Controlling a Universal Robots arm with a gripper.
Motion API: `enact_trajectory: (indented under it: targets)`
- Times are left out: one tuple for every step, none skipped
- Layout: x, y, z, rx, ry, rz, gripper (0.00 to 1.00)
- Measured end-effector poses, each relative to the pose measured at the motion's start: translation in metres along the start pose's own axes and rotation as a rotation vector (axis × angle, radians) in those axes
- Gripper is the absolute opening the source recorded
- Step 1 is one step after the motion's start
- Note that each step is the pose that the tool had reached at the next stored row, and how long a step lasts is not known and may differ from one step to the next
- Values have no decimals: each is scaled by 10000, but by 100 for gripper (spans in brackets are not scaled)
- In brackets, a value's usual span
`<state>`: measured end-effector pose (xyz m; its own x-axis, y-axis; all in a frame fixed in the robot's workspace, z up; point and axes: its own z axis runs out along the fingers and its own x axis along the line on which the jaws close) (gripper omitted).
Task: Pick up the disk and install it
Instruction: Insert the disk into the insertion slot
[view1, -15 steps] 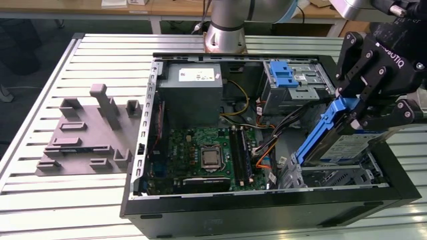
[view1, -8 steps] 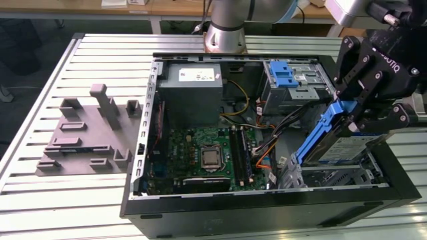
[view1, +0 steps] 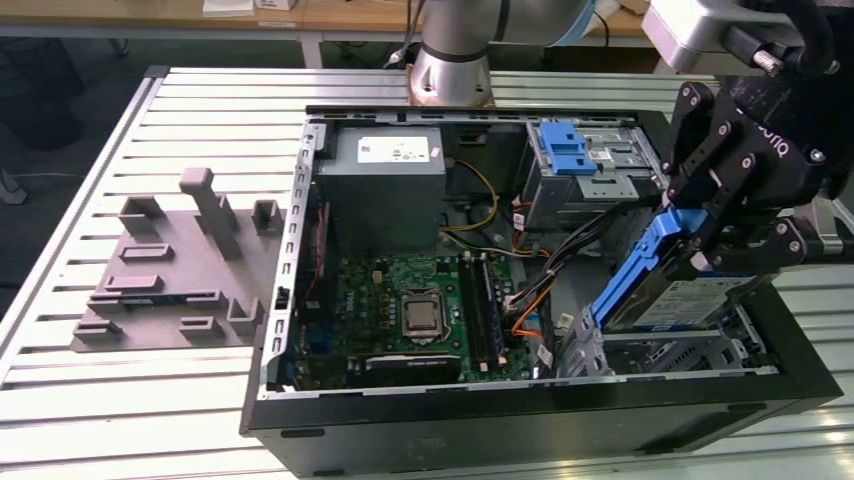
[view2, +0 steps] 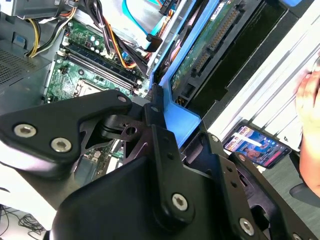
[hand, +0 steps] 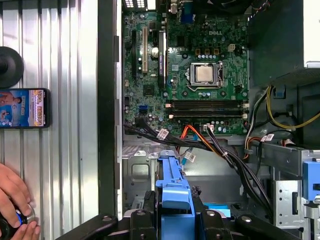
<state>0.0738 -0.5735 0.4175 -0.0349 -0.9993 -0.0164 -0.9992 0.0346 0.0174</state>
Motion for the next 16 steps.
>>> enact_trajectory:
  targets:
    - [0, 0, 1, 0, -2, 0, 36]
    - [0, 0, 1, 0, -1, 0, 36]
    - [0, 0, 5, 0, -3, 0, 36]
    - [0, 0, 9, 0, -3, 0, 36]
    - [0, 0, 12, 0, 1, 0, 37]
    - [0, 0, 20, 0, 0, 0, 37]
    - [1, 0, 29, 0, -1, 0, 44]
    - [1, -1, 41, 0, -2, 0, 44]
    - [1, -1, 58, 0, -5, 0, 44]
    - [1, -1, 76, 0, -3, 1, 44]
    - [2, -2, 94, 0, -2, 1, 44]
    - [2, -3, 112, 0, -3, 0, 44]
    - [2, -3, 127, 0, -2, 1, 44]
    - [2, -4, 139, 0, 0, 0, 42]
    - [2, -4, 149, 0, 0, 0, 42]
    - [2, -4, 150, 0, 0, 0, 36]
